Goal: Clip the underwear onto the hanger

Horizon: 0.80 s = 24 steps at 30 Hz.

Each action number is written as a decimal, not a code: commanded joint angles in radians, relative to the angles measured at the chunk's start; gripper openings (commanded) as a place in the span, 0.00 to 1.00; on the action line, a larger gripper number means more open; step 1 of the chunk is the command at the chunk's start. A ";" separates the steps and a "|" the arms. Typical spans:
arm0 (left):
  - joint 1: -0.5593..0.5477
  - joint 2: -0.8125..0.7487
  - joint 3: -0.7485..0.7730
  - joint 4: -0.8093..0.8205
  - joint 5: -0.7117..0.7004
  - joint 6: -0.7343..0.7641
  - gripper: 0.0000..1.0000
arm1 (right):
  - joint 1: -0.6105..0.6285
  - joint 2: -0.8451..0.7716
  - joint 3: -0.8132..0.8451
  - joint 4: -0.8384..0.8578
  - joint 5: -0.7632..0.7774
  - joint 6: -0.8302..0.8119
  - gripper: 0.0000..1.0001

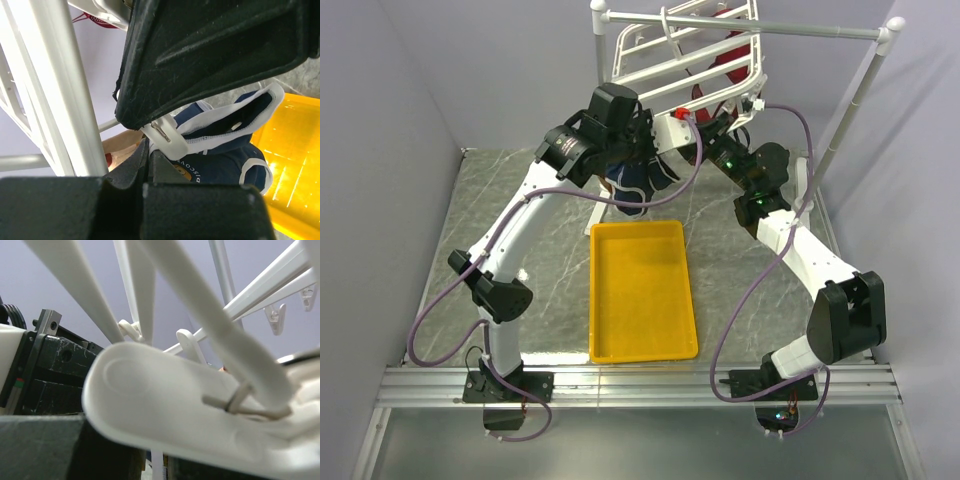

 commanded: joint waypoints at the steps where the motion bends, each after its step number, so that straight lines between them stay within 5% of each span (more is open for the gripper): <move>1: -0.023 -0.009 0.026 0.020 0.036 -0.051 0.00 | 0.016 0.003 0.018 -0.028 -0.005 -0.158 0.00; 11: -0.026 0.002 -0.003 0.034 0.025 -0.097 0.00 | 0.033 0.006 0.023 -0.016 -0.016 -0.177 0.00; 24: -0.030 0.027 -0.003 0.059 -0.031 -0.352 0.00 | 0.036 0.010 0.029 -0.028 -0.008 -0.200 0.00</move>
